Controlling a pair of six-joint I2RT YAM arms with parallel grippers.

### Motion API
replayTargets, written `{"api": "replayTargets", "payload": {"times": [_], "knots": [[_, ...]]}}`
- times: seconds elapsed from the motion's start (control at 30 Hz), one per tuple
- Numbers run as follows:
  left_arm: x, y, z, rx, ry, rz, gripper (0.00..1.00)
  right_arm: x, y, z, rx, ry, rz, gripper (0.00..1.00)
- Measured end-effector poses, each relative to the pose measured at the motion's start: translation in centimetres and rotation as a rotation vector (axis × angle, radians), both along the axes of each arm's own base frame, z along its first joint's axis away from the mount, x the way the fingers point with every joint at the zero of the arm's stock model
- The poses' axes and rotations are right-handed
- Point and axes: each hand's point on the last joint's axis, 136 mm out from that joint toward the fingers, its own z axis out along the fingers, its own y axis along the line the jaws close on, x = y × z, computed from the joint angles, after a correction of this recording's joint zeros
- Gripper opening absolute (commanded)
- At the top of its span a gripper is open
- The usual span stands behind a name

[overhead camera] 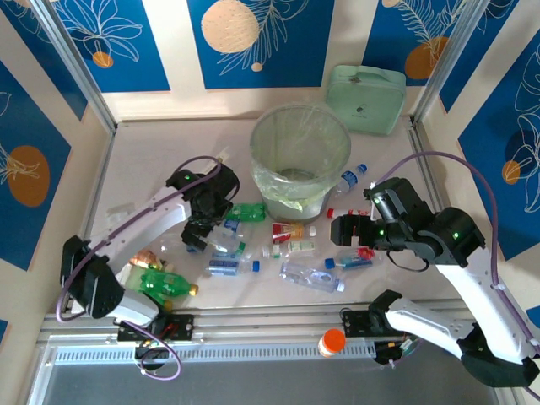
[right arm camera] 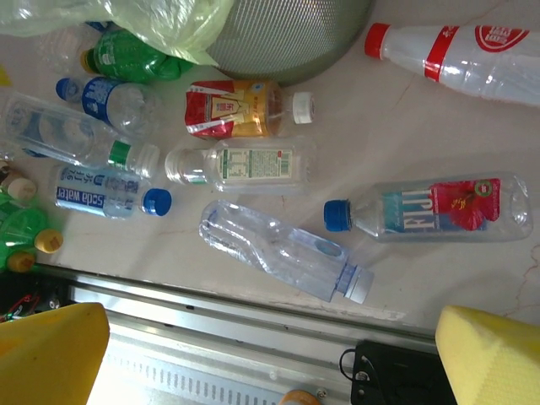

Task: Put the plastic bottles in the bin

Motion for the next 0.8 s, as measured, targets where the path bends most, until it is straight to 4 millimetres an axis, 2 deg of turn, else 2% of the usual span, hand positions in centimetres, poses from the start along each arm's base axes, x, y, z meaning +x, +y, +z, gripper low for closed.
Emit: {"api": "replayTargets", "payload": {"times": [0.07,0.23,0.53,0.8], "knots": [[-0.3,0.3,-0.7,0.017,0.015,0.029,0.99,0.2,-0.1,0.4,0.002,-0.012,-0.006,1.0],[0.4,0.4,-1.0,0.022,-0.018,0.076,0.99,0.1,-0.6,0.7,0.006,-0.032,-0.021,0.99],[1.3,-0.1,-4.8,0.058,0.017,0.109,0.99,-0.5,-1.2,1.2,-0.002,-0.046,-0.012,0.99],[1.8,0.0,-5.8,0.06,-0.008,0.138,0.83,-1.1,-1.8,1.3,-0.007,-0.056,-0.002,0.99]]}}
